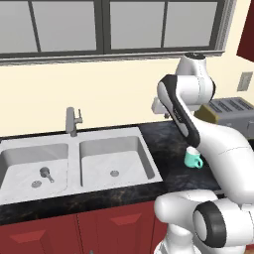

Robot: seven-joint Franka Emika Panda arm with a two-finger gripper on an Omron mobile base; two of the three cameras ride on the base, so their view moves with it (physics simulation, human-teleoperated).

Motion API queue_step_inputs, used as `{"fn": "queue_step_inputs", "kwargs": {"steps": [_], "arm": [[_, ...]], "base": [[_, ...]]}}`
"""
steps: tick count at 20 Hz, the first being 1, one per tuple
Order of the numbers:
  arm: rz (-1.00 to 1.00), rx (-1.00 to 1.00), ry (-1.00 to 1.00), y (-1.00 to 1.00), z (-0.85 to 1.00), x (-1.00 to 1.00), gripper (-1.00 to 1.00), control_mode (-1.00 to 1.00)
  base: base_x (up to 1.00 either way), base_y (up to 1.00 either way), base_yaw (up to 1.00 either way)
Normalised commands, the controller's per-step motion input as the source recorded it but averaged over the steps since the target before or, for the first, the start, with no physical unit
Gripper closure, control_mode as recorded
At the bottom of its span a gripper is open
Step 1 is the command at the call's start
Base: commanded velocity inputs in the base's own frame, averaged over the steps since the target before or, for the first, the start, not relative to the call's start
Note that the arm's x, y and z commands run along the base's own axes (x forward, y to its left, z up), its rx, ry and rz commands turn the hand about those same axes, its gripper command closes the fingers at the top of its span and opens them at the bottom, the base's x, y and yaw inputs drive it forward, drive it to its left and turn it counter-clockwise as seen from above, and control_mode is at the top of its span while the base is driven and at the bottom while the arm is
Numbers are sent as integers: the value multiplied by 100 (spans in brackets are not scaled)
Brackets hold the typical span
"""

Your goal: Move any existing items from the left basin to the right basin for drying. Then move the mug from the counter to the left basin of the sink for washing.

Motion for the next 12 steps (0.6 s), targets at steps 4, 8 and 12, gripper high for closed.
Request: {"fn": "queue_step_inputs", "kwargs": {"steps": [4,8,12], "arm": [[0,0,0,8,0,-6,-100,-100],[1,0,0,43,-5,-2,-100,-100],[1,-1,2,65,-7,0,-100,-100]], "base": [[0,0,0],[0,0,0],[0,0,0]]}}
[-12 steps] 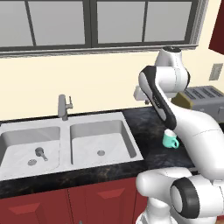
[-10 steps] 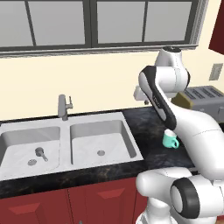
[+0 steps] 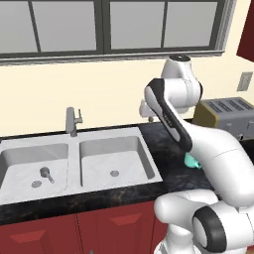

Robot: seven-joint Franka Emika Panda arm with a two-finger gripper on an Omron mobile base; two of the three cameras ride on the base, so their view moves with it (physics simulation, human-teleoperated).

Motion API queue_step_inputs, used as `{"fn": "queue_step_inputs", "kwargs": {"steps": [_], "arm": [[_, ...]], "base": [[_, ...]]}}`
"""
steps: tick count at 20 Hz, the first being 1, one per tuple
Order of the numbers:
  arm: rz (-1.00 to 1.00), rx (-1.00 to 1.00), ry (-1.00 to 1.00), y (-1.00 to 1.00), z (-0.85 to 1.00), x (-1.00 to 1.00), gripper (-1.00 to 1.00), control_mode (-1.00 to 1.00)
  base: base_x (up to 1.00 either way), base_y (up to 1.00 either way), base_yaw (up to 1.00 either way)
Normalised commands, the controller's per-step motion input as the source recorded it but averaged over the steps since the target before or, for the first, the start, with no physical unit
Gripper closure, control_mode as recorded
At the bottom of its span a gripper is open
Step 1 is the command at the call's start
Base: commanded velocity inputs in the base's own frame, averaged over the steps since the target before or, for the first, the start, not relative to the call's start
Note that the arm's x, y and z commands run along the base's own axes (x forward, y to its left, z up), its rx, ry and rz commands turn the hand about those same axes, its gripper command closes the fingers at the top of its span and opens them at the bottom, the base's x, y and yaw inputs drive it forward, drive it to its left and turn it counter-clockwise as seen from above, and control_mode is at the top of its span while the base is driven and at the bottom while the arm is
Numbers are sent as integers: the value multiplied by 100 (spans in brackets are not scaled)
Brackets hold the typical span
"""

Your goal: Move any existing items from the left basin to the right basin for drying. Then move the mug from the counter to the left basin of the sink for washing.

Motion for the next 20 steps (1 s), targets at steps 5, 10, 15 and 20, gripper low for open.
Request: {"fn": "queue_step_inputs", "kwargs": {"steps": [5,10,15,20], "arm": [[1,-3,8,80,-5,0,-100,-100],[2,-3,11,84,-7,0,-100,-100],[3,-3,10,80,-12,0,-100,-100],[3,-4,4,62,-26,0,-100,-100]], "base": [[0,0,0],[0,0,0],[0,0,0],[0,0,0]]}}
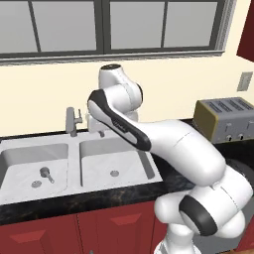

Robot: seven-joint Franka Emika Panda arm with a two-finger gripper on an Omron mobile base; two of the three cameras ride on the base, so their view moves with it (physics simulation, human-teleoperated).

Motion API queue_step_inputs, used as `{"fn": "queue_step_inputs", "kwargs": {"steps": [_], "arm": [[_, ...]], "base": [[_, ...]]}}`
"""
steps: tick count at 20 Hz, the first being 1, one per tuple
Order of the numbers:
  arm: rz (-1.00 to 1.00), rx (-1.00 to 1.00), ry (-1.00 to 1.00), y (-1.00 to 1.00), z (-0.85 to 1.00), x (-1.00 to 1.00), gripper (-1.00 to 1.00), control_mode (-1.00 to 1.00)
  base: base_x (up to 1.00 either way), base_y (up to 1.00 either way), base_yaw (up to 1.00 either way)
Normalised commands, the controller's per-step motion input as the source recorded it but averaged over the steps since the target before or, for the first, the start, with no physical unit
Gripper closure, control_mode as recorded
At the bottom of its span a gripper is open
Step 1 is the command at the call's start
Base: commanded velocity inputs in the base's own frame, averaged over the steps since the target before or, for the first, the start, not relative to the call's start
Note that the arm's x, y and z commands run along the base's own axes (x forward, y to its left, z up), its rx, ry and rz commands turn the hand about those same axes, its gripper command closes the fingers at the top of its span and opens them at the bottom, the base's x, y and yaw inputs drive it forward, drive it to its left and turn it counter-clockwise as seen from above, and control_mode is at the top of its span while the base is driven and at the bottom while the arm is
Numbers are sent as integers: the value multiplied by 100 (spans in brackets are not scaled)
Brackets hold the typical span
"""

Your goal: Move any existing items from the left basin to the right basin for drying. Then move the mug from the counter to the left basin of the sink for washing.

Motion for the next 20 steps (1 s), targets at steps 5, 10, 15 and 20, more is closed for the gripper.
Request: {"fn": "queue_step_inputs", "kwargs": {"steps": [5,10,15,20], "arm": [[3,-2,0,52,-35,0,-100,-100],[4,0,4,46,-37,3,-100,-100],[4,0,9,52,-33,9,-100,-100],[4,0,8,53,-31,5,-100,-100]], "base": [[0,0,0],[0,0,0],[0,0,0],[0,0,0]]}}
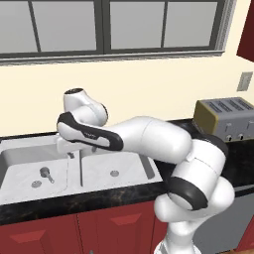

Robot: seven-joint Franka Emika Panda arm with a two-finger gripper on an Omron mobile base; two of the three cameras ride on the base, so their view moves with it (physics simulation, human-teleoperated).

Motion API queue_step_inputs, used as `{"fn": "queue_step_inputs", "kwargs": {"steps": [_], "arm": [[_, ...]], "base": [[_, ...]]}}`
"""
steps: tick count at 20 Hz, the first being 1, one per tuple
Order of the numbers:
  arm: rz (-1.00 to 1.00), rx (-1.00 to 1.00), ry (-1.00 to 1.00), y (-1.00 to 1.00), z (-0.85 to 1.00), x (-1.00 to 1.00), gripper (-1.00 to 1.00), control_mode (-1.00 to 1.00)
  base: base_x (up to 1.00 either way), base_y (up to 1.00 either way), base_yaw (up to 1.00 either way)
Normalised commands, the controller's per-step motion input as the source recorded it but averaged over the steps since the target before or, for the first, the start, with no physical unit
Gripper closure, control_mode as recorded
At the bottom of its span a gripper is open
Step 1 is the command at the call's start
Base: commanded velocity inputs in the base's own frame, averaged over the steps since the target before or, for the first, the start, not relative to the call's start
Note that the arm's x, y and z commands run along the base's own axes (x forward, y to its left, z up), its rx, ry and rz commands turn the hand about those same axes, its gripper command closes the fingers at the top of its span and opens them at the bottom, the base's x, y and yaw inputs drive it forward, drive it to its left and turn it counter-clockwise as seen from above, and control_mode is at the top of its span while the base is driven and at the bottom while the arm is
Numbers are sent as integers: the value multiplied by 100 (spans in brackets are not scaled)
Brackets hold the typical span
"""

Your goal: Move any existing items from the left basin to the right basin for drying. Then move the mug from the counter to the left basin of the sink for washing.

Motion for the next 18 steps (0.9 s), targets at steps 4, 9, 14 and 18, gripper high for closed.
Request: {"fn": "queue_step_inputs", "kwargs": {"steps": [4,9,14,18], "arm": [[1,-4,0,45,-22,0,-100,-100],[0,-7,0,37,-21,6,-100,-100],[0,-7,0,27,-27,17,-100,-100],[0,-3,0,28,-30,28,-100,-100]], "base": [[0,0,0],[0,0,0],[0,0,0],[0,0,0]]}}
